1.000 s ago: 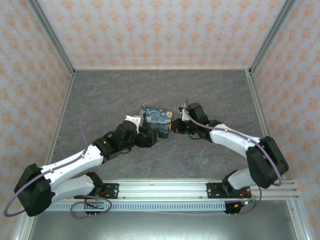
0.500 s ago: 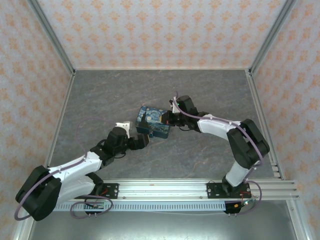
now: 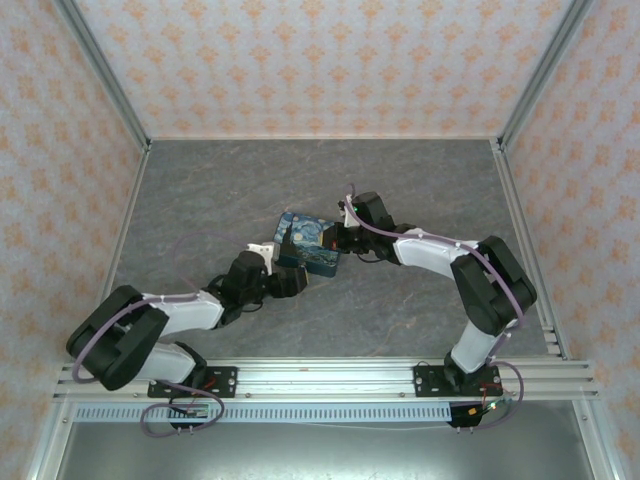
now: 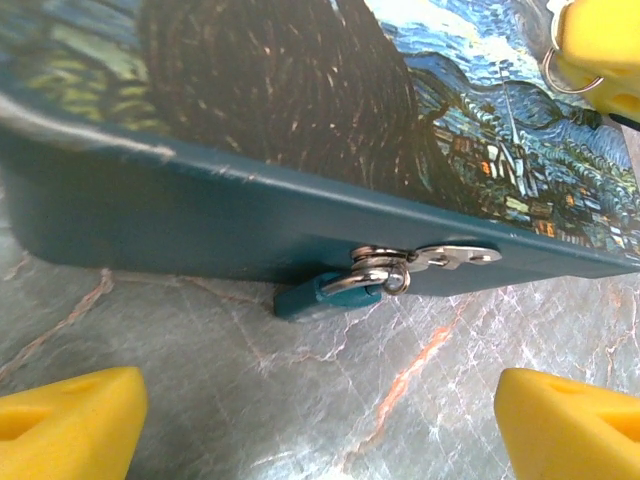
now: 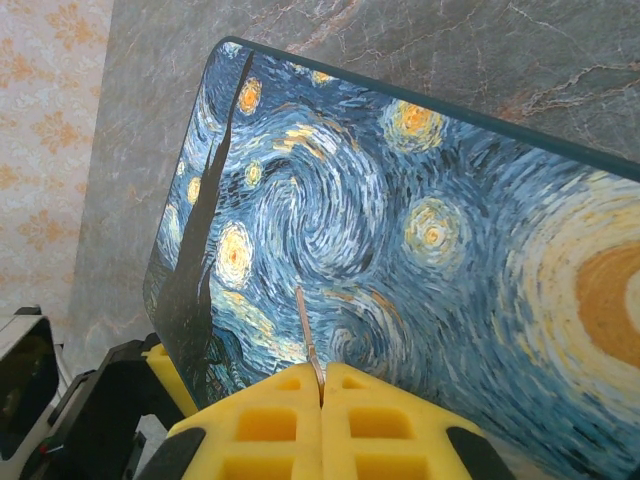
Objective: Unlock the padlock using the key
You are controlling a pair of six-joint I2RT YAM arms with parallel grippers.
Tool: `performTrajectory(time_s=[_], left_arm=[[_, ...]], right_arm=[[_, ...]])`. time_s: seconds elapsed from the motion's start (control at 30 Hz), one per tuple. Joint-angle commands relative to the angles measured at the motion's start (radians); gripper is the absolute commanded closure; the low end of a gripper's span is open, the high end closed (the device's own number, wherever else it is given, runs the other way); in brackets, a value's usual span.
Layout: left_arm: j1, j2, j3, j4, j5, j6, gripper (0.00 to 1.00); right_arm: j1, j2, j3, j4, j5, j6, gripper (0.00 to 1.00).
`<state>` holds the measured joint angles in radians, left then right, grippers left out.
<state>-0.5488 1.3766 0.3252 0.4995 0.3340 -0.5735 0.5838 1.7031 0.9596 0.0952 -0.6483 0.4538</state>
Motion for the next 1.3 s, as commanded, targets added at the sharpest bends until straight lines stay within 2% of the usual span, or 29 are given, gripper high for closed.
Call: performTrajectory(time_s=[0.0,0.27,0.8,1.17,1.27], left_arm=[[0.006,0.038,0.039,0.109,0.01,0.034,0.13],[0.007,0.114,0.076,0.129,0.021,0.082,0.23],[-0.037,0.279,0.146,0.164,-0.003,0.049,0.41],[-0.05,0.292,0.169,0.13,-0.059,0.016,0.59],[-0.051,0.29,0.176,0.126,-0.069,0.009,0.61]], right_arm=[[0.008,0.037,-0.02,-0.065,0.03,0.005,1.0],[0.008,0.039,-0.015,-0.07,0.032,0.0,1.0],[0.007,0.043,-0.016,-0.072,0.031,0.0,1.0],[0.008,0.043,-0.022,-0.063,0.029,0.001,1.0],[0.008,0.043,-0.022,-0.062,0.026,0.002,1.0]])
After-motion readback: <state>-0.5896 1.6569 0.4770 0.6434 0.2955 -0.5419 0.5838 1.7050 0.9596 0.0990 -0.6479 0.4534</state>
